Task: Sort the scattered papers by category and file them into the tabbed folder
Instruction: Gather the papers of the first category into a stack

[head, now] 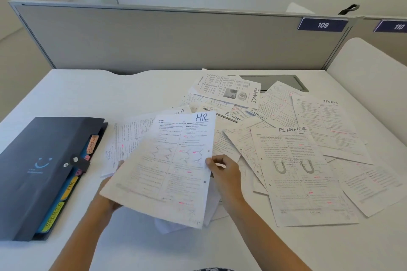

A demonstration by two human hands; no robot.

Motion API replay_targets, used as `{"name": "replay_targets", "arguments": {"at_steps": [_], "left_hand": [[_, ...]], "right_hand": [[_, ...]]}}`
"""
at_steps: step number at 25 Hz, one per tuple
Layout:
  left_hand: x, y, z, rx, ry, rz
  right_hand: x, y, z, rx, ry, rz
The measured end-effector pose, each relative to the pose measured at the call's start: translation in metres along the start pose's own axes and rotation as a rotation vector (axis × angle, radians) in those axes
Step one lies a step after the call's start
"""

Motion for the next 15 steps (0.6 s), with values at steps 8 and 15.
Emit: {"name": "replay_targets", "arguments": {"at_steps": [8,15], "left_hand": [[0.012,-0.008,-0.022,0.344,-0.323,-0.018],[0.016,-0.003,-0.029,0.340,-0.020,0.116]], "right_hand": [[-0.002,-0.005,-0.005,-0.319,-0.154,-0.146],[0.000,0.007,-0.030,-0.964,0.045,0.089]]}}
Point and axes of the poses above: each hand's wrist, its own x-axis towards the middle knuckle, its own z-axis out of the palm, y = z × x, the point moved 4 cm from there along x, towards the middle knuckle, and after that the axes turned 1 degree about -z, right-handed, at the moved point
